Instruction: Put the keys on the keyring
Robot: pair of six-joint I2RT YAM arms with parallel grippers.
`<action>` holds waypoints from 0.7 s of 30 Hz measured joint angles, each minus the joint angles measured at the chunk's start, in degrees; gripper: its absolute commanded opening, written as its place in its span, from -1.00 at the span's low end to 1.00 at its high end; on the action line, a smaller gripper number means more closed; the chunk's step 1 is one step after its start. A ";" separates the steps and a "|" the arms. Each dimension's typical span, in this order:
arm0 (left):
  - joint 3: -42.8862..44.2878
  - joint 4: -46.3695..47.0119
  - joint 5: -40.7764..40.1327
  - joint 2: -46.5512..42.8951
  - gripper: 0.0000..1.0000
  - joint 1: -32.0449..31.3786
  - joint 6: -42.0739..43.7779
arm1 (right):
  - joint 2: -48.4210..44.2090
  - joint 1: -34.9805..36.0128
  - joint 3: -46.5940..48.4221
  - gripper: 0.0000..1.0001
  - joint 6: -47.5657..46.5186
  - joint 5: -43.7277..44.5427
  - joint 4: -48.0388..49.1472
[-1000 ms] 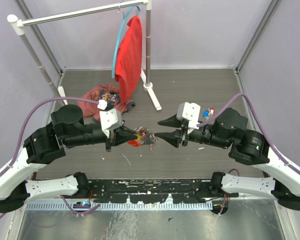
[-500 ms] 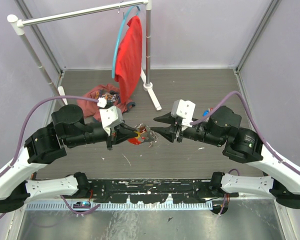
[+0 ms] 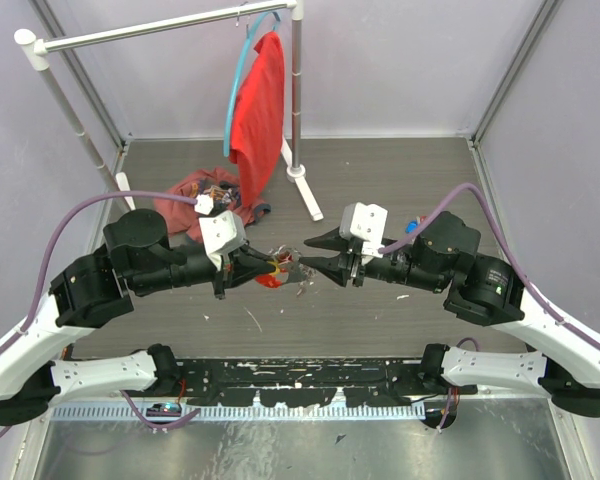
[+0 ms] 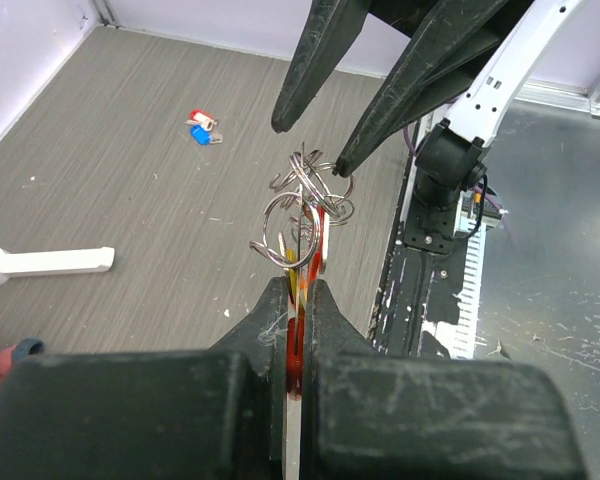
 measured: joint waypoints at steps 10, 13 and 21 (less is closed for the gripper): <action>-0.13 0.04 -0.52 0.00 -1.00 0.00 0.02 | 0.04 0.00 0.00 -0.40 -0.02 -0.94 0.02; -0.13 0.04 -0.66 -0.02 -1.00 0.00 0.00 | 0.15 0.00 0.00 -0.40 -0.02 -0.94 0.07; -0.15 0.07 -0.66 -0.07 -1.00 0.00 0.00 | 0.79 0.00 0.00 -0.47 -0.02 -0.96 0.04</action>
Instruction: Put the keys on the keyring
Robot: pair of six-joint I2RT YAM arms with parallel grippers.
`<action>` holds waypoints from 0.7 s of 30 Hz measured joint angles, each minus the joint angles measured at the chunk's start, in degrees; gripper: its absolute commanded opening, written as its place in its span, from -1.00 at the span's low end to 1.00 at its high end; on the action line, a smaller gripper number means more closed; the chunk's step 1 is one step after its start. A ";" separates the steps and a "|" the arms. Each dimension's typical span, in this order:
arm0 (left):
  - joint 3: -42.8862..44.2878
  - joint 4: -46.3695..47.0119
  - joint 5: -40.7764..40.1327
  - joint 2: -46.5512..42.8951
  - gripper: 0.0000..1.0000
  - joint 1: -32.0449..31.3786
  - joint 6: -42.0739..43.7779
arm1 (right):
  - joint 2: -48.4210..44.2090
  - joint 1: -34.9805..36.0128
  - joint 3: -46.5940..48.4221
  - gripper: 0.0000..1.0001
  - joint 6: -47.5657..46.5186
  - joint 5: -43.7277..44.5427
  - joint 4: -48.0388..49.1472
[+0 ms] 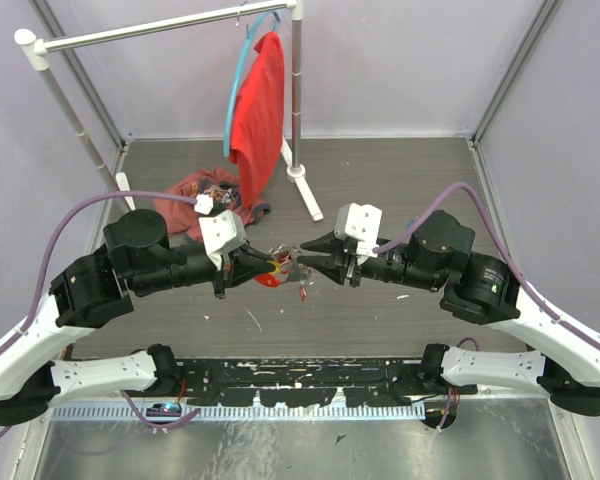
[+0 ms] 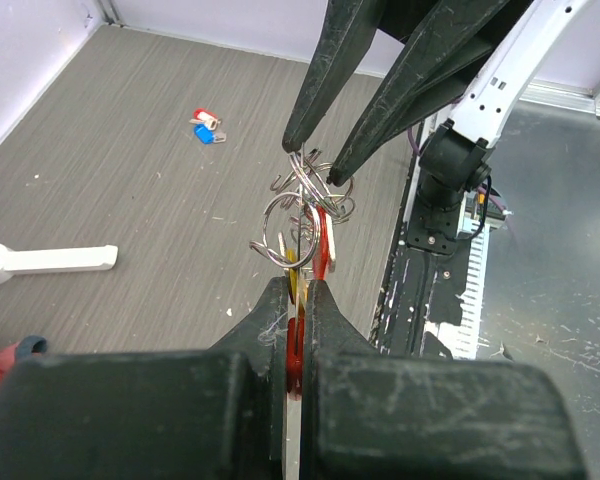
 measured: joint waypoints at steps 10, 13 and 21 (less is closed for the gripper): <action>-0.48 0.09 -0.02 -0.13 -1.00 0.00 -0.07 | -0.02 0.00 0.00 -0.93 -0.11 0.04 0.00; -0.52 0.09 0.00 -0.20 -1.00 0.00 -0.17 | -0.04 0.00 0.02 -0.99 -0.42 0.02 -0.04; -0.52 0.07 0.24 -0.20 -1.00 0.00 -0.70 | 0.37 0.00 1.97 -0.99 -2.49 -0.94 -2.75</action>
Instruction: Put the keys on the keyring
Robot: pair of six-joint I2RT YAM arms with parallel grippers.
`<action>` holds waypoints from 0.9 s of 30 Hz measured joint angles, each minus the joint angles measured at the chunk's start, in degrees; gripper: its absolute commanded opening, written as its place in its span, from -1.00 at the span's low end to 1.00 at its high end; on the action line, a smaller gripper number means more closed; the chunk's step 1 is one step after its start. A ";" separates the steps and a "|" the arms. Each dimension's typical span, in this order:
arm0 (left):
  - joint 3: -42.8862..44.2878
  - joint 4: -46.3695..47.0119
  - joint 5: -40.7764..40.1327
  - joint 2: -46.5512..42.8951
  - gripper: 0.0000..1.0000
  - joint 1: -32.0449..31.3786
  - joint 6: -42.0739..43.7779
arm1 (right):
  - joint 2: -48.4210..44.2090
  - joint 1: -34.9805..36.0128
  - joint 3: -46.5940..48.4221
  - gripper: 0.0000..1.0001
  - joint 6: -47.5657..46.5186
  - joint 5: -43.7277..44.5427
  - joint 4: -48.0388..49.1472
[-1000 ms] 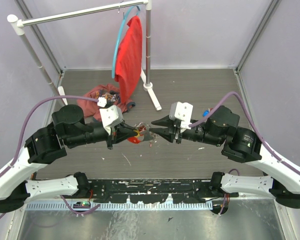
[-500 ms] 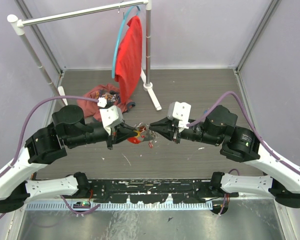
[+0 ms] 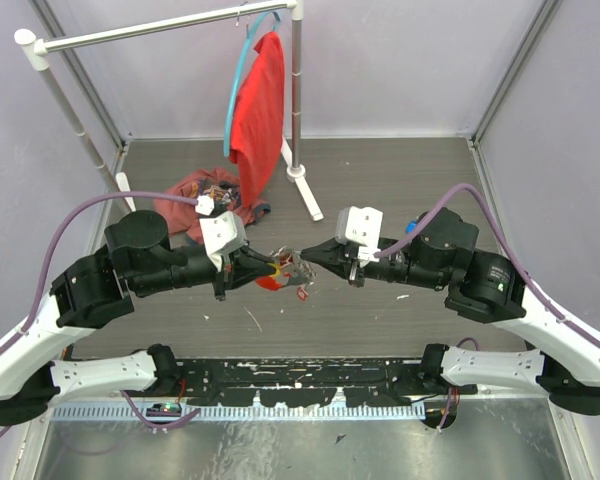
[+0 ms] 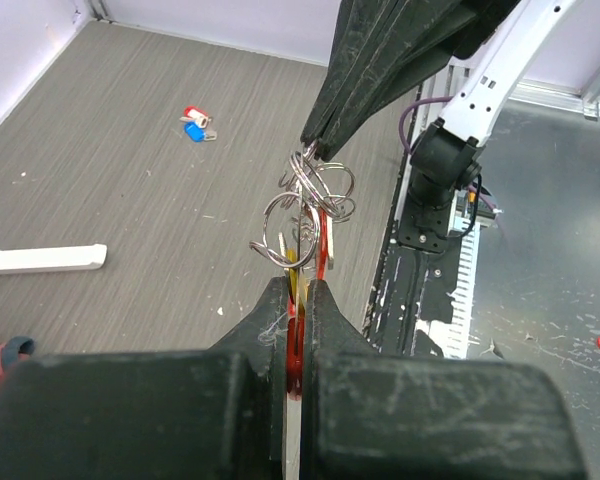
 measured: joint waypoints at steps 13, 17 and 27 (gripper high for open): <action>1.46 -1.84 3.34 1.99 -1.00 0.00 -0.52 | 3.85 -0.02 7.52 -0.99 -5.57 -3.50 -10.64; 1.68 -2.67 3.87 2.08 -1.00 0.00 -0.57 | 4.20 -0.02 7.80 -0.99 -6.84 -4.52 -11.56; 1.68 -2.71 5.31 2.14 -1.00 -0.11 -1.64 | 3.34 -0.07 7.80 -0.99 -8.66 -6.95 -12.59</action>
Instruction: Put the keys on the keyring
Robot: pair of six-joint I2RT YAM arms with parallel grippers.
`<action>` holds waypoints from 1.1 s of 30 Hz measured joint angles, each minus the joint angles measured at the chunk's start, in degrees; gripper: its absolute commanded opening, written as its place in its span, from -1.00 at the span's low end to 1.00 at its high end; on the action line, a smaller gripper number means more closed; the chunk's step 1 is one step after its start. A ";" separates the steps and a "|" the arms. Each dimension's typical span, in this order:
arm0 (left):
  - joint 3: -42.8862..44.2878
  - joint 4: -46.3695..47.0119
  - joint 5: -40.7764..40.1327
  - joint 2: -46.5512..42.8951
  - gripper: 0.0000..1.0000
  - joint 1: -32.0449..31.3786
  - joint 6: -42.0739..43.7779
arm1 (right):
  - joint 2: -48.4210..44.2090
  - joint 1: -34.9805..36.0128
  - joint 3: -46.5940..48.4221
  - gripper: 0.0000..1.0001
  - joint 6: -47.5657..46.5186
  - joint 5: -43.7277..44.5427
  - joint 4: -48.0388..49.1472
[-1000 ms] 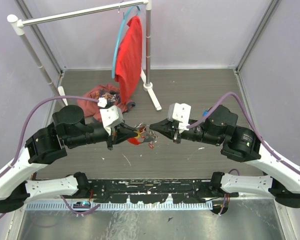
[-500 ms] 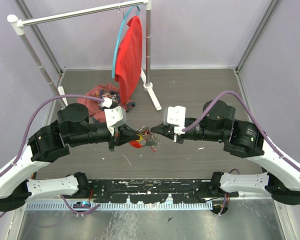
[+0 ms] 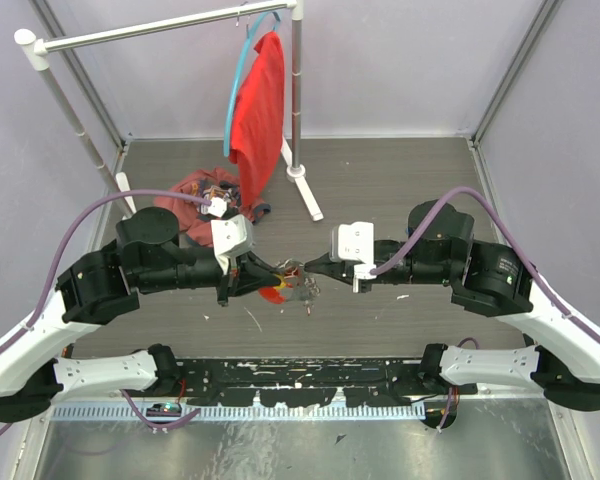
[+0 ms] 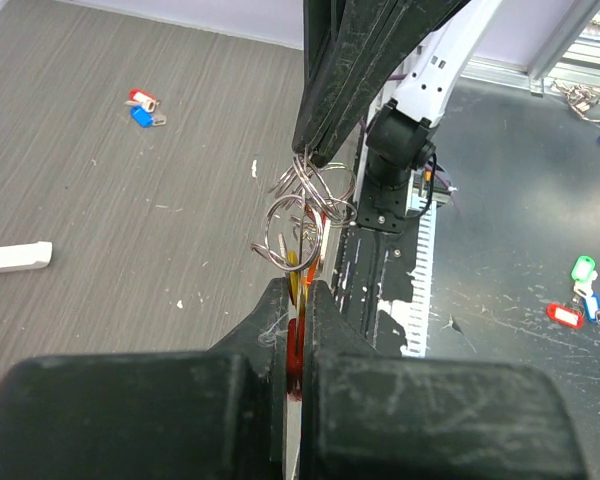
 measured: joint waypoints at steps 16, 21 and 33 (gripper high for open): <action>0.00 -0.04 1.88 0.42 -1.00 0.00 -0.92 | -0.02 -0.11 2.27 -0.99 -1.22 -2.82 -4.61; 0.02 -0.11 2.27 0.90 -1.00 0.00 -1.31 | -0.02 -0.11 2.75 -0.99 -1.25 -4.37 -5.60; 0.26 -0.15 4.42 1.57 -1.00 0.00 -1.79 | -0.81 -0.11 2.84 -0.99 -1.05 -6.16 -6.40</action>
